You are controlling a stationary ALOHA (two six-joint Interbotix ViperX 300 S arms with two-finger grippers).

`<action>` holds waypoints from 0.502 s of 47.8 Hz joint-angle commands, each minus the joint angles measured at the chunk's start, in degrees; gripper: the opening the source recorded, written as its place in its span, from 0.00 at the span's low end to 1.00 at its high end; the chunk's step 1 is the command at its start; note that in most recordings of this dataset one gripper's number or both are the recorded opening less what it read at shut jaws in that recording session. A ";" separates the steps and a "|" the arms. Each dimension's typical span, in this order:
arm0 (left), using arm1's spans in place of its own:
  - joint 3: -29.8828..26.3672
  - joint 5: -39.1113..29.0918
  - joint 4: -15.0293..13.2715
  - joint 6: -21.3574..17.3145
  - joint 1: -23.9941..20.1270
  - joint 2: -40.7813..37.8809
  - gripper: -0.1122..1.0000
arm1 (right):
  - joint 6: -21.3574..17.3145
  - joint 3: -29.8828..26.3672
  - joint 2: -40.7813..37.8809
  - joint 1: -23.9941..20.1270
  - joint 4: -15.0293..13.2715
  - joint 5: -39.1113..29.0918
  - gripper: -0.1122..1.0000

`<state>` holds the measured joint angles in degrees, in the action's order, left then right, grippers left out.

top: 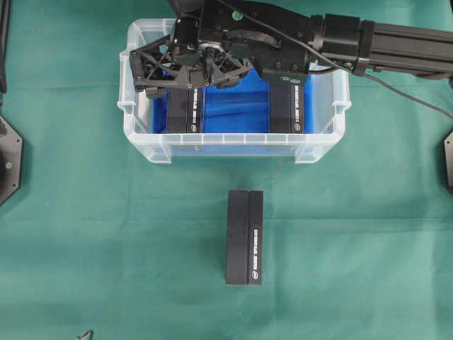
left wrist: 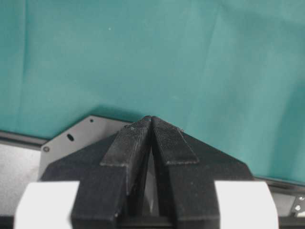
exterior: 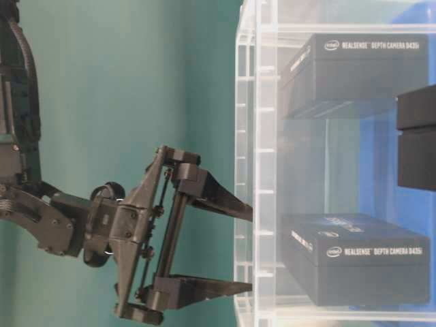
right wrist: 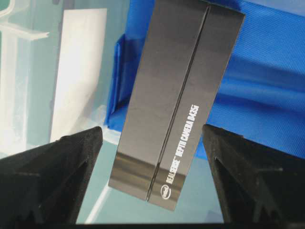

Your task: Take the box out of the case with the right arm.

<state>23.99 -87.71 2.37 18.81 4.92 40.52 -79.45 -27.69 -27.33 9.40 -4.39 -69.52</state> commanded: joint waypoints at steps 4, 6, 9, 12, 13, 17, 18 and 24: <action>-0.62 0.18 0.18 -0.09 -0.09 0.18 0.18 | -0.09 -1.23 0.26 0.00 -0.09 0.26 0.89; -0.62 0.26 0.18 -0.09 -0.09 0.18 0.18 | -0.09 -1.14 0.09 0.00 -0.09 0.26 0.89; -0.53 0.18 0.18 -0.09 -0.09 0.09 0.18 | -0.09 -1.14 -0.35 0.00 -0.09 0.26 0.89; -0.53 0.18 0.18 -0.09 -0.09 0.18 0.18 | -0.09 -1.05 -0.70 0.09 -0.18 0.35 0.89; -0.53 0.18 0.18 -0.09 -0.09 0.18 0.18 | -0.09 -1.05 -0.88 0.09 -0.18 0.35 0.89; -0.53 0.26 0.18 -0.09 -0.09 0.18 0.18 | -0.09 -0.88 -1.41 0.26 -0.09 0.35 0.89; -0.53 0.26 0.18 -0.09 -0.09 0.18 0.18 | 0.00 -0.88 -1.58 0.26 -0.18 0.35 0.89; -0.53 0.26 0.18 0.00 -0.09 0.18 0.18 | 0.00 -0.70 -2.37 0.26 -0.18 0.70 0.89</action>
<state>23.99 -87.71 2.37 18.72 4.92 40.61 -79.45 -27.69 -30.50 9.58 -4.39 -69.43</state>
